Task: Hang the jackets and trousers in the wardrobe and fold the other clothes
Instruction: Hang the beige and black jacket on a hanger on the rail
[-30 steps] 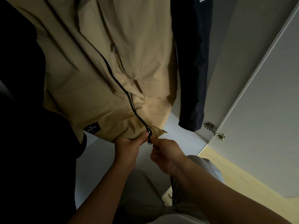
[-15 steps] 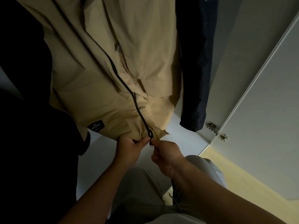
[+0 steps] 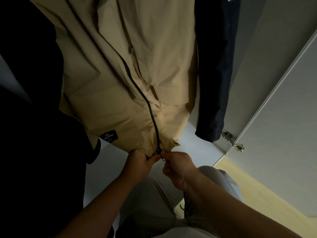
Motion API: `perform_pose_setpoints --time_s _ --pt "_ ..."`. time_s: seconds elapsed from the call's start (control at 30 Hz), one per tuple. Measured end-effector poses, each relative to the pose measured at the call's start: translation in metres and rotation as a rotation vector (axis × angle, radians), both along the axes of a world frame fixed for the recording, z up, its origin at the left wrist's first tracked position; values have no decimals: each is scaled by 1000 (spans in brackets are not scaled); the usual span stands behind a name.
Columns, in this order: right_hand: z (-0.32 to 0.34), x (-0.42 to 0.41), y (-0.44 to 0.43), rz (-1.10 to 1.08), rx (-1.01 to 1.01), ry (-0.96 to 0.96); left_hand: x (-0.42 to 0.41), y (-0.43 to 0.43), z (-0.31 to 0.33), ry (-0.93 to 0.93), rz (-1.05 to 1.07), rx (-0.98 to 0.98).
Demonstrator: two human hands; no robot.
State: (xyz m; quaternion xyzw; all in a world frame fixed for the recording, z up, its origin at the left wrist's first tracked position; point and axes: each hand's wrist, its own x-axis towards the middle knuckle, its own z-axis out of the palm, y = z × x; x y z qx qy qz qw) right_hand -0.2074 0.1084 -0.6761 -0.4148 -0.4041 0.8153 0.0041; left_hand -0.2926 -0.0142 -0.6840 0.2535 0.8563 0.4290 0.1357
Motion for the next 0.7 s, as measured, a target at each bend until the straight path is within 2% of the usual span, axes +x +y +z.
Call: perform_pose_setpoints --time_s 0.17,0.27,0.33,0.37,0.43,0.53,0.6,0.7 --pt "-16 0 5 117 54 23 -2 -11 -15 -25 -33 23" --pt "-24 -4 6 359 459 -48 -8 -18 -22 -167 3 100" --pt "-28 -6 7 593 822 -100 -12 -21 -28 -159 29 63" --pt "-28 -7 8 690 917 -108 -13 -21 -30 -120 24 9" --pt "-27 -12 10 763 858 -141 -16 -21 -32 -77 15 -75" --pt "-20 -23 8 662 539 -197 -22 -22 -32 -150 31 -50" --pt "-15 -29 8 619 440 -176 -24 -23 -30 -212 43 -10" --pt "-10 -32 10 600 279 -156 -29 -28 -35 -171 11 -26"
